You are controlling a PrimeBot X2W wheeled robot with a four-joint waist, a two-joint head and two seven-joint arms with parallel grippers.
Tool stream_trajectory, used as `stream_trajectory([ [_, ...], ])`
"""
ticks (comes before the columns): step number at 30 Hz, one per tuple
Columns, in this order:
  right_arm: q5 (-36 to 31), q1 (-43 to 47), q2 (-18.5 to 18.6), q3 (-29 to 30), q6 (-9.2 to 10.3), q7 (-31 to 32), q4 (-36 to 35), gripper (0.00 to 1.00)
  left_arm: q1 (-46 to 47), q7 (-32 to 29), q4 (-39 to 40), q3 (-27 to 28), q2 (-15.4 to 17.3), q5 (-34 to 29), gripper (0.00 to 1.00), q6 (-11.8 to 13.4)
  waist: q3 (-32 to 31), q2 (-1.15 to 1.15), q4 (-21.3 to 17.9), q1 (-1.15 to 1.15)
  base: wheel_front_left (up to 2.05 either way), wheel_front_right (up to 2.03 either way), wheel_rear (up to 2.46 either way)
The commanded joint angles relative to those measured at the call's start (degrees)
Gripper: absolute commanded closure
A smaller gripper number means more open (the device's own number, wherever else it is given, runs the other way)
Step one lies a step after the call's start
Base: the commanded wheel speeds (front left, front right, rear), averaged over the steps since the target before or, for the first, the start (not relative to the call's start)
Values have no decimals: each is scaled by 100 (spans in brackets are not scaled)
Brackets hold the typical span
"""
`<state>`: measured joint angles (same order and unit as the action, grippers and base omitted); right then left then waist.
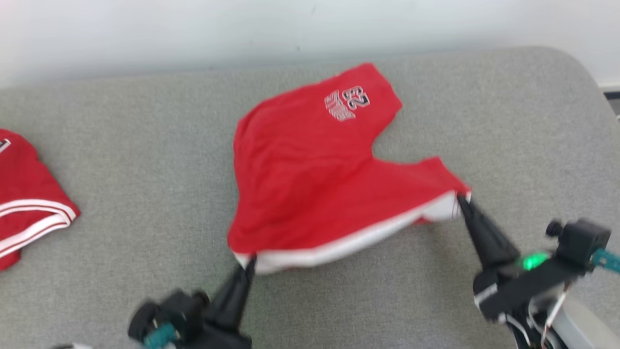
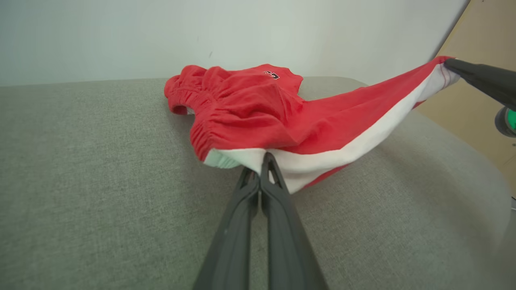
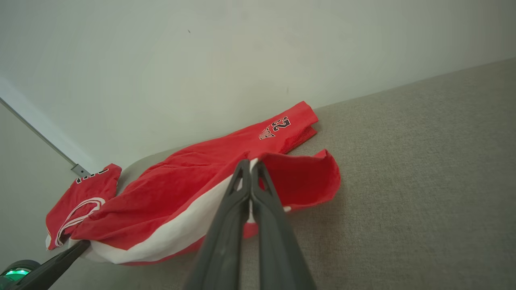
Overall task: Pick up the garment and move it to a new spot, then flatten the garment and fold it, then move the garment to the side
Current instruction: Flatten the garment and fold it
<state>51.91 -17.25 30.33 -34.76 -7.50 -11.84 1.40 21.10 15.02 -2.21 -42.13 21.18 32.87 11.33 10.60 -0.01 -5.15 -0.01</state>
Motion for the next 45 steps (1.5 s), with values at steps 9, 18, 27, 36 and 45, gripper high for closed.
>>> stream_trajectory([
  [9, 48, 1153, 206, 250, 2, 846, -348, 100, -1038, 19, -287, -160, -151, -54, 100, 140, -491, 1, 32, 1, 0, 0, 0],
  [18, 36, 2115, 88, 788, 3, 1769, -774, 100, -1523, 20, -260, 221, -136, -45, 100, 171, -457, 1, 153, 1, 0, 0, 0],
  [27, -613, 1509, -340, 1124, 3, 1531, -906, 100, -1033, 20, -182, 609, -459, -394, 100, -64, -304, 1, 160, 1, 0, 0, 0],
  [36, -1032, 113, -394, 1041, 3, 1176, -288, 100, -13, 19, -374, 1027, -639, -594, 100, -337, 58, 1, 239, 1, 0, 0, 0],
  [45, -994, -2352, -526, 491, 4, 1064, 1373, 100, 1533, -219, -1477, 1215, -754, -516, 100, -716, 717, 1, 360, 1, 0, 0, 0],
])
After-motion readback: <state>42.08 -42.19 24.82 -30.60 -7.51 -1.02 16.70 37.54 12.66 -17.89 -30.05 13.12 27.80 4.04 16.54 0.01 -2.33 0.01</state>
